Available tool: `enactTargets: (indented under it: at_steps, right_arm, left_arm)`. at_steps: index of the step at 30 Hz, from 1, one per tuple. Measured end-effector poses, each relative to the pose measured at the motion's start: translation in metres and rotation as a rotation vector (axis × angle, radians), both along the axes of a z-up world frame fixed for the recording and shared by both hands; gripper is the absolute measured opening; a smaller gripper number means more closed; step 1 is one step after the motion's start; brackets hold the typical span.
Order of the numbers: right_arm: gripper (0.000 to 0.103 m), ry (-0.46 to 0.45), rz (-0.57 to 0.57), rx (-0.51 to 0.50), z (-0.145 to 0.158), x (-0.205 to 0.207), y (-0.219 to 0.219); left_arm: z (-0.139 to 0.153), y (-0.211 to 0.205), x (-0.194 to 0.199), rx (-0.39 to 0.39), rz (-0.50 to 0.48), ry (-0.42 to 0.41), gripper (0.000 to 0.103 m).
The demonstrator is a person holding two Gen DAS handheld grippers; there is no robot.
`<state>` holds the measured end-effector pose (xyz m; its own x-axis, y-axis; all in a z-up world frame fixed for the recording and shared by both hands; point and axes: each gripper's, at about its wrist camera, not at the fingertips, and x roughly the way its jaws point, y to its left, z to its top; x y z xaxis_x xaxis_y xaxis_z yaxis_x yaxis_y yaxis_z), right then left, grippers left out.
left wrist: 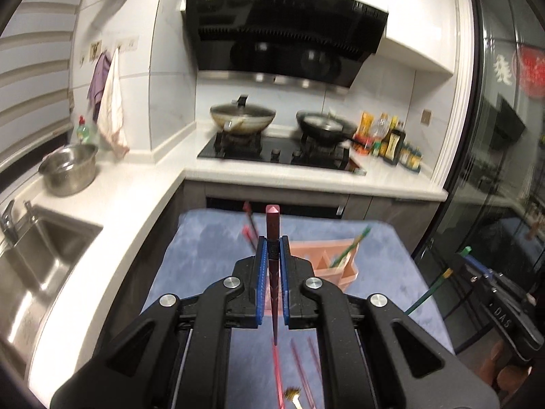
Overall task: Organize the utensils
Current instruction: 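Lift both chopsticks and carry them over the pink holder, then lower both chopsticks into the pink holder and open both tools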
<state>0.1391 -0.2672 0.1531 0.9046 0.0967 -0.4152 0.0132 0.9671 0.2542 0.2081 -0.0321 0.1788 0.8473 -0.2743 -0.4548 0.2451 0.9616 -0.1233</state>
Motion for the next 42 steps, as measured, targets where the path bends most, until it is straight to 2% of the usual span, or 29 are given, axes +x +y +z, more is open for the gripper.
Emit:
enactTargets:
  at_steps: [7, 13, 18, 25, 31, 38, 40, 42]
  right_arm:
    - [0.007, -0.086, 0.017, 0.015, 0.042, 0.042, -0.003]
    - [0.007, -0.132, 0.009, -0.001, 0.061, 0.08, 0.0]
    - [0.007, -0.109, 0.015, -0.011, 0.046, 0.111, 0.005]
    - [0.007, -0.017, 0.026, 0.009, 0.008, 0.139, 0.005]
    - [0.007, 0.034, 0.028, 0.016, -0.014, 0.15, 0.005]
    - [0.008, 0.055, 0.013, 0.006, -0.022, 0.154, 0.005]
    - [0.012, 0.054, 0.008, 0.005, -0.021, 0.152, 0.005]
    - [0.012, 0.053, 0.007, 0.005, -0.02, 0.151, 0.005]
  left_arm:
    - [0.039, -0.014, 0.034, -0.017, 0.007, -0.078, 0.007]
    - [0.05, -0.017, 0.068, -0.039, 0.028, -0.098, 0.007]
    - [0.034, -0.02, 0.094, -0.033, 0.045, -0.069, 0.007]
    - [-0.001, -0.026, 0.115, -0.016, 0.048, 0.005, 0.007]
    - [-0.02, -0.03, 0.124, -0.003, 0.048, 0.047, 0.007]
    - [-0.029, -0.028, 0.128, 0.005, 0.061, 0.063, 0.008]
    - [-0.031, -0.027, 0.128, 0.004, 0.066, 0.069, 0.011]
    - [-0.032, -0.026, 0.129, 0.002, 0.076, 0.075, 0.025]
